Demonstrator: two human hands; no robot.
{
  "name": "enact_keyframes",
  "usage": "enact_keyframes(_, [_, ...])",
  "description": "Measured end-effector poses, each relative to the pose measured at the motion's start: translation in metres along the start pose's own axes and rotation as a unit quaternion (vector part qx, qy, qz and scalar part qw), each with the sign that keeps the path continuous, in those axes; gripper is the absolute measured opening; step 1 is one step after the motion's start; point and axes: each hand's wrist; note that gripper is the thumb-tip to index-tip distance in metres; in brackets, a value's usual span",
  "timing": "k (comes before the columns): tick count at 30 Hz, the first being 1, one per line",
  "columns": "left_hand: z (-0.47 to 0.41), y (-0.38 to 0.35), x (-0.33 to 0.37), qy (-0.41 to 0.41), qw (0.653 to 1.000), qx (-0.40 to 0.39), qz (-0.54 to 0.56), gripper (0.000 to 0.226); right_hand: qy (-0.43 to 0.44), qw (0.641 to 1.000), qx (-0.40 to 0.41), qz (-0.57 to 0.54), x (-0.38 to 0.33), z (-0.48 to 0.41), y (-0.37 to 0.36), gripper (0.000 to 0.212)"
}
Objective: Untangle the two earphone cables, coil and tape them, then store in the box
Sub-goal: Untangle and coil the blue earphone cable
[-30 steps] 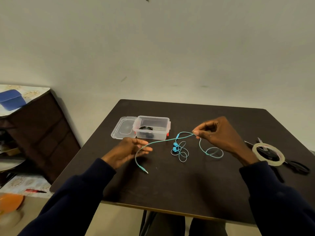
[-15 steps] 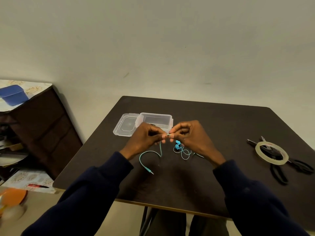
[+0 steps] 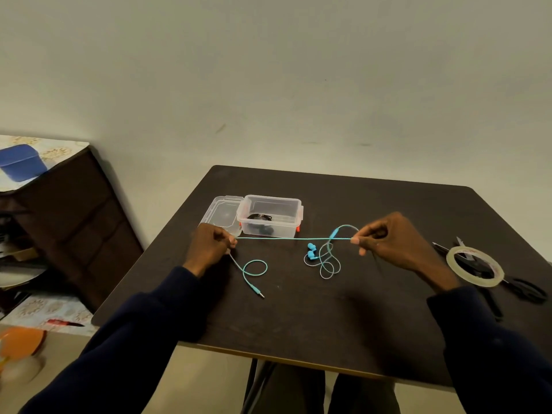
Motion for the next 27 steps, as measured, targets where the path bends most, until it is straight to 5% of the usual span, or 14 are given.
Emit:
enact_keyframes(5, [0.007, -0.005, 0.009, -0.049, 0.998, 0.001, -0.04, 0.032, 0.018, 1.0, -0.002, 0.0, -0.011, -0.002, -0.026, 0.006])
enact_keyframes(9, [0.015, -0.002, 0.034, -0.192, 0.98, 0.032, -0.038, 0.032, 0.029, 0.999, -0.005, -0.013, -0.023, -0.011, -0.044, 0.005])
enact_keyframes(15, [0.026, -0.017, 0.076, -0.321, 0.937, -0.14, 0.01, 0.032, 0.074, 0.996, -0.051, -0.013, -0.042, -0.023, -0.062, 0.012])
enact_keyframes(20, [0.025, -0.03, 0.076, -0.285, 0.949, -0.113, 0.073, 0.012, 0.063, 0.996, -0.048, -0.038, -0.038, -0.019, -0.056, 0.015])
enact_keyframes(27, [0.012, -0.005, 0.046, -0.071, 0.954, -0.107, 0.27, 0.026, 0.026, 0.998, -0.018, -0.058, -0.005, -0.002, -0.013, 0.011])
Point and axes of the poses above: each hand's wrist, its own z-axis away from the middle knuckle, its own y-axis out of the back of the hand, x = y × z, and after that the axes turned 6 degrees about -z, right-handed
